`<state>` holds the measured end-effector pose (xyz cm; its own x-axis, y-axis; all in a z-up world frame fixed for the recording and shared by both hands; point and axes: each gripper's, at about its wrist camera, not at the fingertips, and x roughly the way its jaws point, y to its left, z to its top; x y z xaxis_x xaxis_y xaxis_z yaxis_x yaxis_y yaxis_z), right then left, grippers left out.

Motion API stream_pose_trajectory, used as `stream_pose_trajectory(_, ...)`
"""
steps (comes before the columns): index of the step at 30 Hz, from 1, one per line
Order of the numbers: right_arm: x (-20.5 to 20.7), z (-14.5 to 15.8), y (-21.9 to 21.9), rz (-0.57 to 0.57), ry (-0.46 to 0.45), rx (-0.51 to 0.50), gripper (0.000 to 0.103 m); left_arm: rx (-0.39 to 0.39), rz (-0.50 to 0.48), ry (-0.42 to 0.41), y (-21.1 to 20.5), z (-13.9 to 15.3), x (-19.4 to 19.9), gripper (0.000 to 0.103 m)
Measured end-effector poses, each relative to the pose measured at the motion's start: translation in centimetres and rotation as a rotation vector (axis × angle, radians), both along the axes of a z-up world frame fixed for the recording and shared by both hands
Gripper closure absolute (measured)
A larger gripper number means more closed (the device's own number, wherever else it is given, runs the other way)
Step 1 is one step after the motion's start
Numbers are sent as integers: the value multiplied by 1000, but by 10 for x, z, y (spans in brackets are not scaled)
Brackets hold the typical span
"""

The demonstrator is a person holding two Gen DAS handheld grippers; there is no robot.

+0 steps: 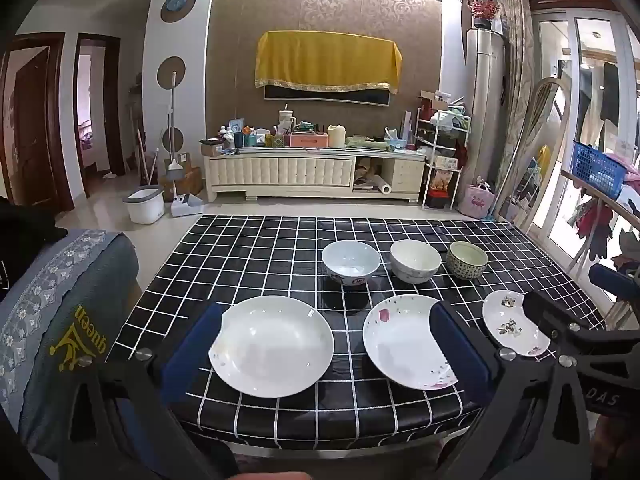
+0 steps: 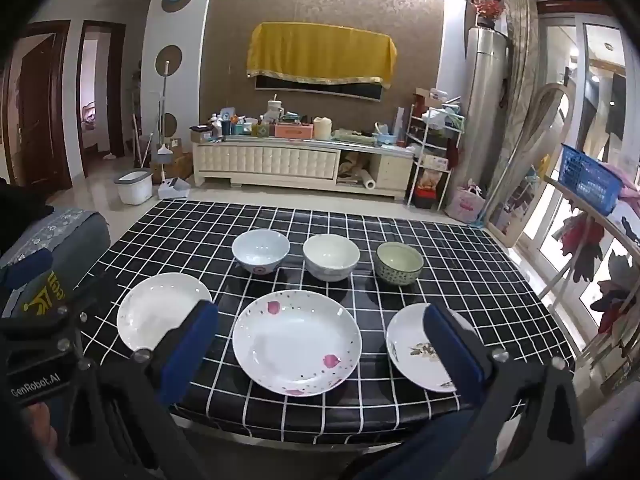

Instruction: Organize plates and bowls

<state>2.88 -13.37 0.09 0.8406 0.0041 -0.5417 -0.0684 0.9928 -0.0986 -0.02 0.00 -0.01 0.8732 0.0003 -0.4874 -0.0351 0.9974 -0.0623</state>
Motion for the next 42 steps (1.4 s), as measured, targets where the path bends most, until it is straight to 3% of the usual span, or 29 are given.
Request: stream_pose_trajectory(42, -3, 0, -2, 7, 7, 17, 0, 0, -17, 8, 1, -1, -3, 0)
